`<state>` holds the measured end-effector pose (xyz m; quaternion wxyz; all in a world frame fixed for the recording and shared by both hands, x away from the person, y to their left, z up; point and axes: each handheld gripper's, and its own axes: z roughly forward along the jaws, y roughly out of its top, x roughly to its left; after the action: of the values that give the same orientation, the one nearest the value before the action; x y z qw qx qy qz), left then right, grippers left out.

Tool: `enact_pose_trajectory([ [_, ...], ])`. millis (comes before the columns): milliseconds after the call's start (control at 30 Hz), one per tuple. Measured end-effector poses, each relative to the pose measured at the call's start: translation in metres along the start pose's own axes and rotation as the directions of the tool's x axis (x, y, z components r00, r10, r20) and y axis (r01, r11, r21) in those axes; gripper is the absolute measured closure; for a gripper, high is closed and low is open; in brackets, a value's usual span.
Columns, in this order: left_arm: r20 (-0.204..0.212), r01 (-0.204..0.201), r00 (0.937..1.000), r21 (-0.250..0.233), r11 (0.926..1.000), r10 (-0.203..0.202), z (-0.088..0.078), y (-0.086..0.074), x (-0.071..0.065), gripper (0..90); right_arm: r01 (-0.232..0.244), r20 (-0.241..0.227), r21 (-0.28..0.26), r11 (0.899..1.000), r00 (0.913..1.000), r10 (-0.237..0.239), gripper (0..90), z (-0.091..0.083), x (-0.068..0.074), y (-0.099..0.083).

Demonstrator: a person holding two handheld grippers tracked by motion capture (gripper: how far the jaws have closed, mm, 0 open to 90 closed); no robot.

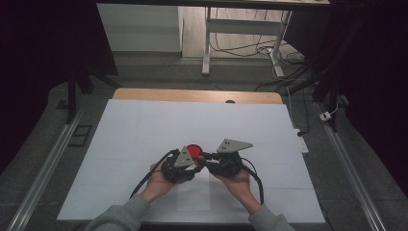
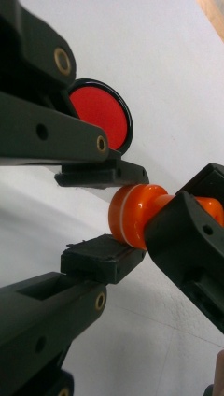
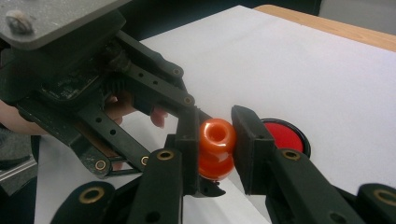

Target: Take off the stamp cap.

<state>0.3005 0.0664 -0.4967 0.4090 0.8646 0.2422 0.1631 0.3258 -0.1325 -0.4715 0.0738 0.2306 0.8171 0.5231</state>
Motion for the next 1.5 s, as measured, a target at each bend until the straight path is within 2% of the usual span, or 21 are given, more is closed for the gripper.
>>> enact_pose_trajectory([
  [1500, 0.005, -0.001, 1.0, 0.001, 1.0, 0.001, -0.0003, -0.0006, 0.001, 65.3, 0.006, 0.011, -0.001, 1.0, 0.9999, -0.006, 72.2, -0.0002, 0.0009, -0.0002],
])
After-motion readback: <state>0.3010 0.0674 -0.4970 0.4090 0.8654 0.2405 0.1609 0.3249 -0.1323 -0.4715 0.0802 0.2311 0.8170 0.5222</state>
